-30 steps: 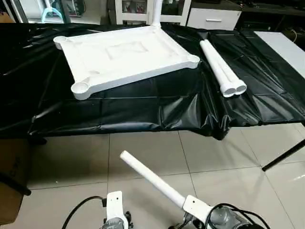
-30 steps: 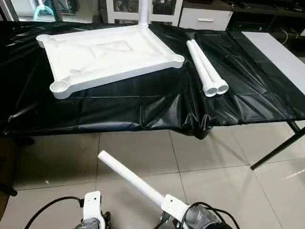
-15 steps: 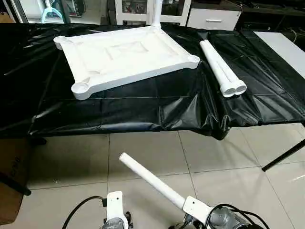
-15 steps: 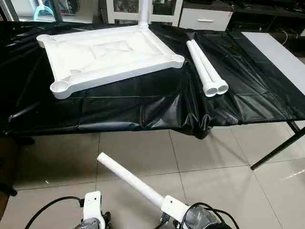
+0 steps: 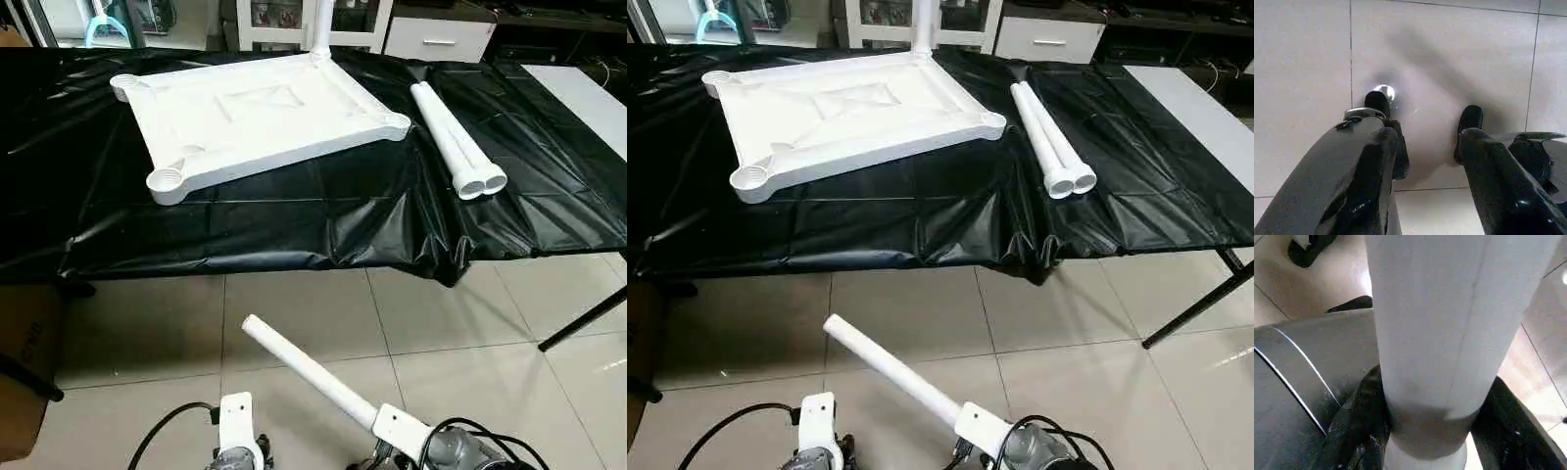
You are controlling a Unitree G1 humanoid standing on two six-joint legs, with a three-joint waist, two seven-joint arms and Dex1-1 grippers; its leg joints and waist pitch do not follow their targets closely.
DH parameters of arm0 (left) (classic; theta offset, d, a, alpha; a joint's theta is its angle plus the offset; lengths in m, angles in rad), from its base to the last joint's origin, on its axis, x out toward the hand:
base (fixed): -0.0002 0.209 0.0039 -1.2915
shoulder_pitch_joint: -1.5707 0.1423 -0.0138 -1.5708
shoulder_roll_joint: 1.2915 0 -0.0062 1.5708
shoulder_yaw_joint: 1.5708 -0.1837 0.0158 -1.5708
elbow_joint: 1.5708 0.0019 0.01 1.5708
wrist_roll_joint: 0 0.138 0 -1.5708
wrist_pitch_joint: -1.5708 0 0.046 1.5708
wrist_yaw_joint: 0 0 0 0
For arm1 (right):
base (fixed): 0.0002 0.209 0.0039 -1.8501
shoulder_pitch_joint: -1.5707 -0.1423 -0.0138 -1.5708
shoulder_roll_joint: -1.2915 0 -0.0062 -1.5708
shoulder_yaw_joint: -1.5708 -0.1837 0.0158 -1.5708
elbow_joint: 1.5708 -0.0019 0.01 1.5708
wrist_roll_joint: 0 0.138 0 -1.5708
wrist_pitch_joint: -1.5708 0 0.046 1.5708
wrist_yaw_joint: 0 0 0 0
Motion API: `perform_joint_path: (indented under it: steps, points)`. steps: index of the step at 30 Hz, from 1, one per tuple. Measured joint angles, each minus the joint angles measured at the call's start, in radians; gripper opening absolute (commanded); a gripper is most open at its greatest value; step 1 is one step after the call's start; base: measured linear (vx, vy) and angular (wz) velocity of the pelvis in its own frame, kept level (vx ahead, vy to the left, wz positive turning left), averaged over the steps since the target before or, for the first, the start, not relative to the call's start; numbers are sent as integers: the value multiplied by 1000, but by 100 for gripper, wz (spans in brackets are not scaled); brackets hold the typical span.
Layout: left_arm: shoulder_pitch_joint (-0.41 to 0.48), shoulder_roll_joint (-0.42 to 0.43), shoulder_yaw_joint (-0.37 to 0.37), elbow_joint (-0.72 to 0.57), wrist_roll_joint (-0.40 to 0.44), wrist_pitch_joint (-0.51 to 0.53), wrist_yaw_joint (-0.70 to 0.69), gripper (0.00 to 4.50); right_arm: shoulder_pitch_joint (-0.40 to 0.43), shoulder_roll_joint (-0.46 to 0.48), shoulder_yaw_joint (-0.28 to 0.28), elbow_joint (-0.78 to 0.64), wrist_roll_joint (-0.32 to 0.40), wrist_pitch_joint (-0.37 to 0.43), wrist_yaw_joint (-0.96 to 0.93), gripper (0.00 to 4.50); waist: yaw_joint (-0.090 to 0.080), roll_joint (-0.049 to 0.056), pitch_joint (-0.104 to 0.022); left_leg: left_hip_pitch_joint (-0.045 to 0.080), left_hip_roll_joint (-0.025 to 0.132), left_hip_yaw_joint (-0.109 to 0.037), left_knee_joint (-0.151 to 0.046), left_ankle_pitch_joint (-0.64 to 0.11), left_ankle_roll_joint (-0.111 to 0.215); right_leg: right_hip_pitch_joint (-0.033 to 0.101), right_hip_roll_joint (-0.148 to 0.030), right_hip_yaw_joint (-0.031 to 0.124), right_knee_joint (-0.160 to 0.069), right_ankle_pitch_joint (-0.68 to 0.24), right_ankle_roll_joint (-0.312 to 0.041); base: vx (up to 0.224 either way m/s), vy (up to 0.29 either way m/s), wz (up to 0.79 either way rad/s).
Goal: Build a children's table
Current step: Insert table leg to table base
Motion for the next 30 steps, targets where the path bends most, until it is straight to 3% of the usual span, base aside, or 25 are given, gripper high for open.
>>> perform_joint_path:
  steps: [4, 11, 12, 15, 19, 23, 24, 27, 28, 30]
  points:
    - [0, 0, 1, 1, 0, -11, 3, 239, -6, 12, 6, 0, -1, -78, 6, 184, -1, 0, 0, 0, 0, 0, 0, 0, 0, 0, 0, 0, 0, 0, 0, 0, 0, 0]
    - [16, 5, 5, 3, 1, -95, 27, 239, -28, -48, 55, -80, -19, -389, 74, 184, 9, -1, 0, -1, 0, 0, 0, 0, 0, 0, 0, 0, -1, 0, 0, 0, 0, 0]
    - [23, 8, 8, 2, 0, -123, 41, 239, -27, -65, 37, -110, 9, -444, 101, 184, 11, -2, 1, -2, 0, 0, 0, 0, 0, 0, 0, 0, -1, 1, 0, 0, 0, 0]
    - [31, 9, 16, 5, 0, -174, 56, 239, -31, -77, -26, -188, 96, -510, 153, 184, 14, -6, 0, -1, 0, 0, 0, 1, 3, -1, 0, 0, 0, 1, 1, 0, 0, 0]
    - [36, 9, 29, 2, -4, -272, 90, 239, 4, -74, -129, -511, 320, -496, 260, 184, 23, -8, 0, -2, 0, 0, 0, 3, 5, -1, 0, 0, -1, 3, 5, 0, 0, 0]
    - [42, 11, 32, 2, -1, -307, 101, 239, 14, -86, -150, -680, 406, -479, 291, 184, 41, -14, -4, -1, 0, 0, 0, 2, 5, 0, 0, 0, -2, 3, 5, 0, 0, 0]
    - [128, 30, 6, -121, 1, -316, 58, 239, 23, -81, -145, -712, 417, -468, 307, 184, 41, -17, -5, -2, 0, 0, 0, 2, 5, -1, 0, 0, -3, 3, 5, 0, 0, 0]
    - [582, 120, -29, -777, -46, -378, -136, 239, 81, -104, -160, -772, 458, -441, 333, 184, 29, -34, -13, -2, 8, -8, 0, -5, -1, 1, 3, -11, -10, 3, 6, 18, -12, -1]
    - [648, 165, -28, -850, -48, -375, -170, 239, 96, -115, -175, -794, 473, -424, 342, 184, 33, -33, -12, -3, 11, -8, 0, -6, -4, 2, 4, -17, -15, 4, 5, 54, -35, -4]
    - [650, 228, -50, -873, -5, -344, -216, 239, 101, -121, -196, -830, 501, -373, 357, 184, 61, -12, -5, -2, 13, 1, 0, -7, -6, 1, 0, -18, -15, 4, 5, -15, 5, 10]
